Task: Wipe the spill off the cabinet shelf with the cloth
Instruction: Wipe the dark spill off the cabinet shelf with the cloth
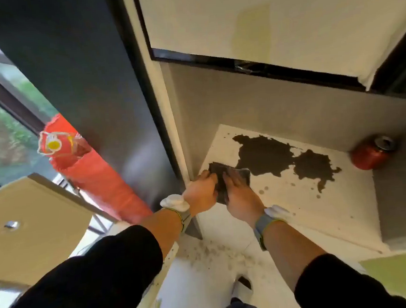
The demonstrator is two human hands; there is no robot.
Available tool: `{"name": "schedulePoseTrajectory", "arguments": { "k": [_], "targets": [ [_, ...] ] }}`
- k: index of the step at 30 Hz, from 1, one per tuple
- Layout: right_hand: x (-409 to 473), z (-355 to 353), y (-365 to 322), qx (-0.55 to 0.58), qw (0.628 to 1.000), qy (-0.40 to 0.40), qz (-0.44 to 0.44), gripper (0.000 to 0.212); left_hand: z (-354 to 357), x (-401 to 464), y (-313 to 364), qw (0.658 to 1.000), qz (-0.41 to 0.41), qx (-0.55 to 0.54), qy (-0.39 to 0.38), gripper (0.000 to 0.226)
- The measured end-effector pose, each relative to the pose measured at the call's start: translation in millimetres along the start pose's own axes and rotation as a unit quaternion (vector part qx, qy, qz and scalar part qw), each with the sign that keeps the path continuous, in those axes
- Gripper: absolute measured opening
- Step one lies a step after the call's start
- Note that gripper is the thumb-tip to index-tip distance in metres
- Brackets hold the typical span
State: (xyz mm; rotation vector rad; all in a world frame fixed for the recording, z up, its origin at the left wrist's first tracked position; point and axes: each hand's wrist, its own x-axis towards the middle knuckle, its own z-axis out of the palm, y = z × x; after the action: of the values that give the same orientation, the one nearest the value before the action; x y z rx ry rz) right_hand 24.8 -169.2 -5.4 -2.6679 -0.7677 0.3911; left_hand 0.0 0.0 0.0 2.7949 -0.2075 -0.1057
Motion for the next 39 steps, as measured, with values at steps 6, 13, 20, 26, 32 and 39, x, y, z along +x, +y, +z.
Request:
{"name": "schedulePoseTrajectory", "arguments": {
  "k": [6,13,20,26,32,39],
  "targets": [
    [27,26,16,-0.065,0.998,-0.027,0.002,0.063,-1,5,9,0.998,-0.057,-0.025,0.033,0.030],
    [67,22,26,-0.078,0.996,-0.012,0.052,0.068,-2,21,15,0.994,-0.072,-0.020,0.082,0.026],
    [49,28,30,-0.072,0.995,0.014,0.067,0.067,2,40,15,0.995,-0.092,0.003,0.034,0.035],
    [29,22,34,-0.074,0.994,0.015,0.083,0.063,11,53,19,0.996,-0.076,0.021,0.051,0.032],
    [6,27,43,-0.090,0.988,0.062,0.104,0.064,34,70,18,0.995,-0.022,0.087,0.035,0.036],
    [-18,27,58,-0.102,0.981,0.067,0.150,0.063,42,70,43,0.995,0.023,0.071,0.065,0.029]
  ]
}}
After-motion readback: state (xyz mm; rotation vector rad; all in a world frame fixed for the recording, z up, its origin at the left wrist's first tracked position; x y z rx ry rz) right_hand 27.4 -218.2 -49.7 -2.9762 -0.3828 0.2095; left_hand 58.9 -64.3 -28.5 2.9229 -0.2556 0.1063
